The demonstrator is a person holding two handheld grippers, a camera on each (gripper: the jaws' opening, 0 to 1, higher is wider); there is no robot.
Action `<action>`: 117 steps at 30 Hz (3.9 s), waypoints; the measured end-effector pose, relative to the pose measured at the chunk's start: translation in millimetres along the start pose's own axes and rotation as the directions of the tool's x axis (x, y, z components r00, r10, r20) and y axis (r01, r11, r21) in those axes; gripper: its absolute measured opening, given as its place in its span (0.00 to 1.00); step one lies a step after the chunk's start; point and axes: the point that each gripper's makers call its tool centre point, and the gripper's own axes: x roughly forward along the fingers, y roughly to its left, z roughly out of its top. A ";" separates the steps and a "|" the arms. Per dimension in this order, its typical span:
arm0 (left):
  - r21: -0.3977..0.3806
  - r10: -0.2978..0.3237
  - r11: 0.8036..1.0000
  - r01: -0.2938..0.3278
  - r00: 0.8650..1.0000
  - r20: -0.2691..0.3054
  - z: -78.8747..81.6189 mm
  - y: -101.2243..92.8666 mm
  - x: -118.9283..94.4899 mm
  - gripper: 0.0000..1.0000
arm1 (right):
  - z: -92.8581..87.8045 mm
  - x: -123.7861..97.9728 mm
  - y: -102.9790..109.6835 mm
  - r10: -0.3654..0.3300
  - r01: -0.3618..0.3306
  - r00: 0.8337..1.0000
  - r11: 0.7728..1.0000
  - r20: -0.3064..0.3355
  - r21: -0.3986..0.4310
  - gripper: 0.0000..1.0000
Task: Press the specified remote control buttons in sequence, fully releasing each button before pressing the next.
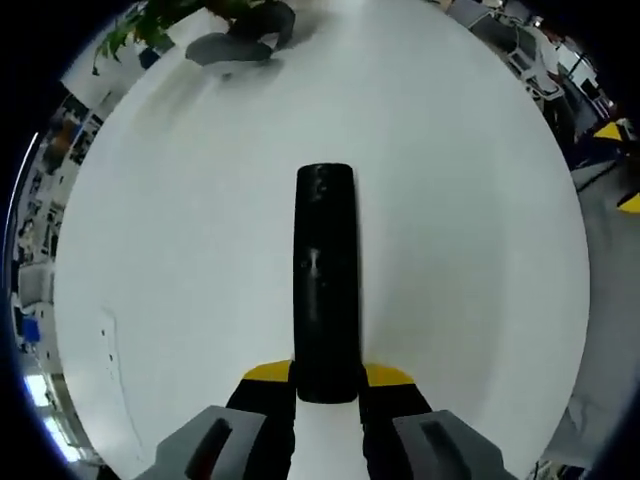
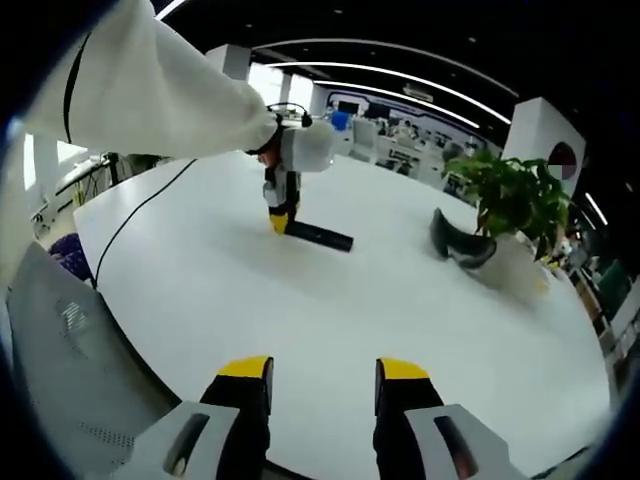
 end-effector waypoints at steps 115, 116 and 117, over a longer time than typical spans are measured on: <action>-0.126 -0.007 0.992 0.031 0.983 0.182 -16.9 -242.2 -18.2 0.23 | 4.6 -5.2 -2.7 -0.001 0.001 1.000 1.000 0.028 0.009 0.17; -0.127 -0.007 0.991 0.031 0.983 0.182 -16.7 -244.5 -18.5 0.23 | 4.5 -5.3 -2.8 0.000 0.000 1.000 1.000 0.028 0.012 0.16; -0.125 -0.009 0.992 0.032 0.983 0.183 -16.6 -246.4 -18.7 0.23 | 4.5 -5.2 -2.7 0.001 -0.002 1.000 1.000 0.028 0.015 0.15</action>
